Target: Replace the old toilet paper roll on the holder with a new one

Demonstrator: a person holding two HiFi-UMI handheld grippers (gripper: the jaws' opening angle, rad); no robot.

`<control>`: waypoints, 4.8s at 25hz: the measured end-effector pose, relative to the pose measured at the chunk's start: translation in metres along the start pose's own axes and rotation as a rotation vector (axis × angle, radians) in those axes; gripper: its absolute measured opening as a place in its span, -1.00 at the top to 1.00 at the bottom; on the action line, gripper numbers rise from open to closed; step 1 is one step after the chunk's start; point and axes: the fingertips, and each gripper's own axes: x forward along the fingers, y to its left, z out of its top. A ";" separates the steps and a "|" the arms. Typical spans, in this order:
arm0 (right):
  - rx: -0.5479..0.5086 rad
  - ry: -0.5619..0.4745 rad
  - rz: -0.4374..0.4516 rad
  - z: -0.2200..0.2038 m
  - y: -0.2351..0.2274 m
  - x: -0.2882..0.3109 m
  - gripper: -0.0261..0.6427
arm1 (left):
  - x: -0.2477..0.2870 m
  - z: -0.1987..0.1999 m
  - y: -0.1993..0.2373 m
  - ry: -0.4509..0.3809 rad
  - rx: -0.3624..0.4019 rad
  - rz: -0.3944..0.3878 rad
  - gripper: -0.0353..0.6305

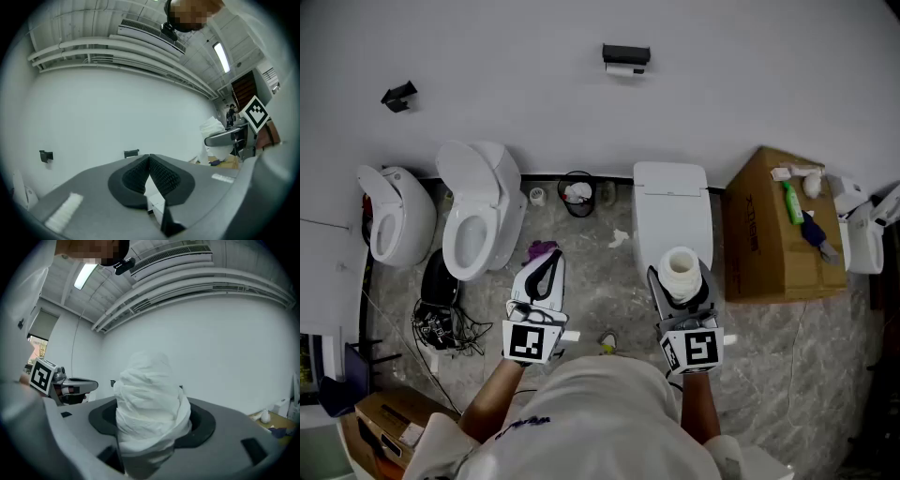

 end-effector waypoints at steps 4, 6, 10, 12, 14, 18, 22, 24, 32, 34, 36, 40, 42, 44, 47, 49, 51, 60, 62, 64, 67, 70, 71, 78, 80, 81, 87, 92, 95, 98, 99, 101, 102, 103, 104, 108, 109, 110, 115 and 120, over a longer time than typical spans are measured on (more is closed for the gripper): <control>0.001 0.001 0.007 -0.003 -0.004 0.000 0.02 | 0.004 -0.003 0.000 0.007 0.005 0.014 0.88; -0.010 -0.001 0.003 -0.003 -0.007 -0.003 0.02 | 0.006 -0.004 -0.002 0.013 0.009 0.015 0.88; -0.017 0.014 -0.013 -0.010 -0.015 -0.006 0.02 | 0.012 -0.002 -0.006 0.011 0.016 0.005 0.88; -0.006 0.023 -0.023 -0.014 -0.020 -0.005 0.01 | 0.016 -0.002 -0.006 0.011 0.017 0.002 0.88; -0.002 0.031 -0.030 -0.017 -0.024 -0.005 0.01 | 0.019 -0.004 -0.007 0.014 0.016 0.002 0.88; 0.001 0.048 -0.036 -0.024 -0.031 -0.004 0.01 | 0.026 -0.007 -0.007 0.019 0.020 0.003 0.88; 0.015 0.067 -0.040 -0.031 -0.037 -0.002 0.01 | 0.031 -0.008 -0.006 0.023 0.016 0.015 0.88; 0.012 0.074 -0.036 -0.034 -0.038 0.000 0.01 | 0.032 -0.010 -0.004 0.030 0.015 0.021 0.88; 0.020 0.098 -0.017 -0.043 -0.037 -0.001 0.01 | 0.038 -0.015 -0.008 0.046 0.015 0.029 0.88; 0.025 0.103 -0.017 -0.041 -0.040 0.000 0.01 | 0.040 -0.014 -0.009 0.049 0.010 0.030 0.88; 0.025 0.107 -0.014 -0.040 -0.043 0.003 0.01 | 0.043 -0.014 -0.007 0.055 0.011 0.034 0.88; 0.018 0.120 -0.003 -0.042 -0.048 0.012 0.01 | 0.051 -0.016 -0.003 0.058 0.012 0.045 0.88; 0.019 0.125 0.000 -0.043 -0.051 0.019 0.01 | 0.056 -0.018 0.001 0.060 0.008 0.049 0.88; 0.021 0.126 0.001 -0.043 -0.054 0.030 0.01 | 0.064 -0.019 0.007 0.057 0.002 0.054 0.88; 0.016 0.125 0.007 -0.040 -0.055 0.050 0.01 | 0.079 -0.020 0.020 0.049 -0.002 0.057 0.88; 0.009 0.127 0.011 -0.037 -0.057 0.065 0.01 | 0.091 -0.022 0.030 0.048 -0.005 0.058 0.88; 0.002 0.130 0.011 -0.035 -0.061 0.083 0.01 | 0.107 -0.023 0.041 0.051 -0.009 0.059 0.88; -0.020 0.126 -0.002 -0.012 -0.078 0.178 0.01 | 0.186 -0.023 0.101 0.034 -0.034 0.036 0.87; -0.019 0.120 -0.019 -0.006 -0.085 0.201 0.01 | 0.207 -0.022 0.116 0.027 -0.037 0.021 0.87; -0.022 0.119 -0.037 -0.002 -0.091 0.223 0.01 | 0.230 -0.020 0.130 0.011 -0.035 -0.003 0.70; -0.029 0.121 -0.061 0.003 -0.100 0.256 0.01 | 0.263 -0.018 0.145 -0.010 -0.030 -0.054 -0.10; -0.039 0.124 -0.085 0.005 -0.108 0.284 0.01 | 0.291 -0.026 0.160 -0.010 -0.010 -0.097 -0.17; -0.040 0.126 -0.094 0.006 -0.111 0.292 0.01 | 0.300 -0.029 0.164 -0.010 -0.006 -0.111 -0.25; -0.021 0.161 -0.148 0.001 -0.126 0.328 0.00 | 0.339 -0.045 0.184 -0.003 0.028 -0.169 -0.29; -0.021 0.172 -0.156 -0.002 -0.130 0.335 0.00 | 0.349 -0.049 0.186 -0.001 0.049 -0.183 -0.29; -0.021 0.177 -0.158 -0.003 -0.132 0.338 0.00 | 0.353 -0.050 0.187 -0.001 0.045 -0.185 -0.29; -0.022 0.185 -0.164 -0.008 -0.150 0.363 0.00 | 0.388 -0.061 0.193 0.019 0.064 -0.200 -0.29; -0.014 0.172 -0.154 -0.008 -0.175 0.393 0.00 | 0.421 -0.064 0.194 0.035 0.123 -0.207 -0.29; -0.002 0.180 -0.151 -0.010 -0.195 0.408 0.00 | 0.443 -0.065 0.190 0.044 0.116 -0.207 -0.29; 0.002 0.178 -0.151 -0.012 -0.214 0.423 0.00 | 0.465 -0.071 0.189 0.052 0.106 -0.198 -0.29; 0.002 0.175 -0.149 -0.012 -0.218 0.427 0.00 | 0.472 -0.074 0.189 0.060 0.113 -0.197 -0.29; 0.002 0.170 -0.146 -0.012 -0.226 0.435 0.00 | 0.483 -0.079 0.187 0.070 0.131 -0.200 -0.29; 0.001 0.169 -0.144 -0.012 -0.230 0.439 0.00 | 0.488 -0.080 0.185 0.070 0.139 -0.205 -0.29; 0.000 0.167 -0.142 -0.011 -0.233 0.443 0.00 | 0.494 -0.081 0.184 0.067 0.143 -0.208 -0.29; 0.002 0.165 -0.139 -0.011 -0.236 0.447 0.00 | 0.499 -0.080 0.183 0.062 0.143 -0.209 -0.29; 0.011 0.158 -0.138 -0.012 -0.249 0.461 0.00 | 0.520 -0.086 0.181 0.074 0.148 -0.211 -0.29; 0.012 0.158 -0.139 -0.013 -0.251 0.463 0.00 | 0.525 -0.089 0.179 0.080 0.157 -0.219 -0.29; 0.011 0.160 -0.138 -0.014 -0.253 0.466 0.00 | 0.530 -0.092 0.176 0.086 0.166 -0.230 -0.29; 0.013 0.170 -0.139 -0.020 -0.265 0.475 0.00 | 0.550 -0.118 0.162 0.157 0.211 -0.261 -0.29; 0.011 0.183 -0.131 -0.024 -0.271 0.483 0.00 | 0.573 -0.151 0.153 0.219 0.341 -0.306 -0.29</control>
